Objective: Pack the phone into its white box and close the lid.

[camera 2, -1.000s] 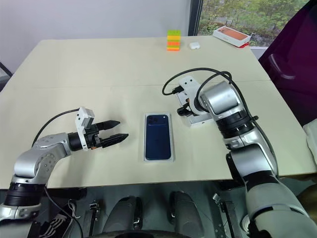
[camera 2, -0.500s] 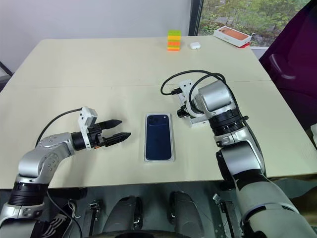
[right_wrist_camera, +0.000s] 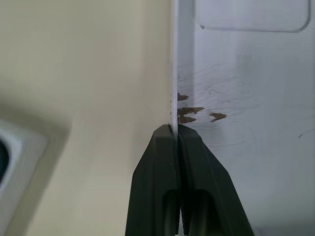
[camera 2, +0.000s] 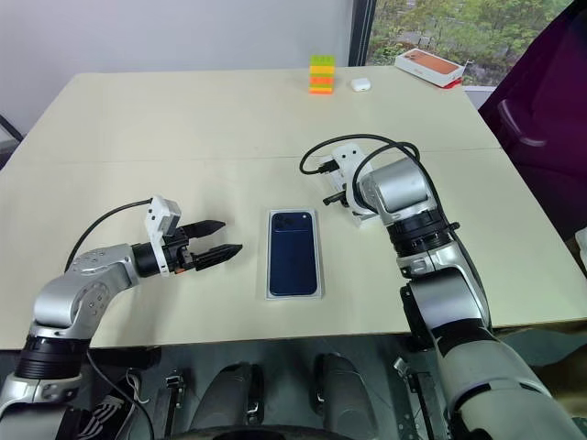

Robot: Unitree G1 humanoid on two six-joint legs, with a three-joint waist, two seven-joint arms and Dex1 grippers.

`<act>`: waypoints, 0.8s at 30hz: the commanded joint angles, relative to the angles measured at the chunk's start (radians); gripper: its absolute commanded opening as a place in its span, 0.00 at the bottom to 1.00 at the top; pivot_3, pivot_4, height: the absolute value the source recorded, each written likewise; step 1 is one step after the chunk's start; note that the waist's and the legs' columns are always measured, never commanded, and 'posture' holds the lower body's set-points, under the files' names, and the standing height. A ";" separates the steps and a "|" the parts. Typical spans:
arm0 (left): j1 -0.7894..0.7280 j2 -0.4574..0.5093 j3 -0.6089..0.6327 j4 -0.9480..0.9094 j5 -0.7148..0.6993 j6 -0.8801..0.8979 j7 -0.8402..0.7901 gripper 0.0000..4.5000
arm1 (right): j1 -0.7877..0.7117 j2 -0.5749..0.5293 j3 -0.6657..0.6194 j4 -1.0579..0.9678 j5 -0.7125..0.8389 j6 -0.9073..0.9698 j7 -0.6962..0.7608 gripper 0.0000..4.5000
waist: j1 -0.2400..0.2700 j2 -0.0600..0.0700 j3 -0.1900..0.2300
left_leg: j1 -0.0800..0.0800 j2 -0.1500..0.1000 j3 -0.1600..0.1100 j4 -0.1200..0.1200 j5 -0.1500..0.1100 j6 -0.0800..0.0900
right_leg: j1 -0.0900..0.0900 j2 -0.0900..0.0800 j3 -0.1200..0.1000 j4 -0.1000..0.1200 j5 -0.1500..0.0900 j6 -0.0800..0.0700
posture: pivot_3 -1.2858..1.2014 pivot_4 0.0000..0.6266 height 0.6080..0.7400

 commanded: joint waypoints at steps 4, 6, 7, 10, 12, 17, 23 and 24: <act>-0.046 0.024 0.043 0.028 -0.002 -0.033 -0.010 1.00 | 0.024 0.049 -0.125 -0.186 0.095 -0.111 0.039 0.01 | -0.001 0.000 0.000 | 0.000 0.000 0.000 -0.001 0.000 0.000 | -0.001 0.000 0.000 0.000 0.000 0.000 | 0.52 0.24 1.00; -0.047 0.027 0.055 0.031 -0.011 -0.033 -0.013 1.00 | -0.003 0.121 -0.264 -0.211 0.205 0.000 0.039 0.01 | -0.001 0.000 0.000 | 0.000 0.000 0.000 -0.001 0.000 0.000 | -0.001 0.000 0.000 0.000 0.000 0.000 | 0.52 0.24 1.00; -0.046 0.029 0.065 0.031 -0.020 -0.032 -0.016 1.00 | -0.022 0.165 -0.348 -0.215 0.263 0.056 0.033 0.01 | -0.001 0.000 0.000 | 0.000 0.001 0.000 -0.001 0.000 0.000 | -0.001 0.000 0.000 0.000 0.000 0.000 | 0.52 0.24 1.00; -0.041 0.037 0.112 0.024 -0.058 -0.027 -0.032 1.00 | -0.092 0.294 -0.609 -0.205 0.402 0.223 -0.010 0.01 | 0.002 0.000 0.000 | 0.000 0.001 0.000 -0.001 0.000 0.000 | -0.001 0.000 0.000 0.000 0.000 0.000 | 0.52 0.24 1.00; -0.047 0.046 0.151 0.021 -0.105 0.007 -0.040 1.00 | -0.141 0.369 -0.777 -0.194 0.470 0.330 -0.036 0.01 | 0.003 0.001 0.000 | 0.000 0.002 0.000 -0.001 0.000 0.000 | -0.001 0.000 -0.001 0.000 0.000 -0.001 | 0.52 0.24 1.00; -0.053 0.091 0.222 0.016 -0.163 0.030 -0.058 1.00 | -0.133 0.471 -0.941 -0.170 0.684 0.396 -0.146 0.01 | 0.003 0.001 0.000 | 0.000 0.001 0.000 -0.001 0.000 0.000 | 0.000 0.000 -0.001 -0.001 0.000 0.000 | 0.52 0.24 1.00; -0.042 0.139 0.268 0.023 -0.201 0.074 -0.061 1.00 | 0.032 0.568 -0.880 -0.270 0.910 0.396 -0.309 0.01 | 0.001 0.001 0.000 | -0.001 0.001 0.000 -0.002 0.000 0.001 | 0.000 -0.001 0.000 -0.001 0.000 0.000 | 0.52 0.24 1.00; -0.036 0.149 0.276 0.020 -0.203 0.075 -0.066 1.00 | 0.064 0.582 -0.860 -0.286 0.958 0.396 -0.342 0.01 | 0.000 0.001 0.000 | -0.001 0.001 0.000 -0.002 0.000 0.001 | 0.000 -0.001 0.000 -0.001 0.000 0.000 | 0.52 0.24 1.00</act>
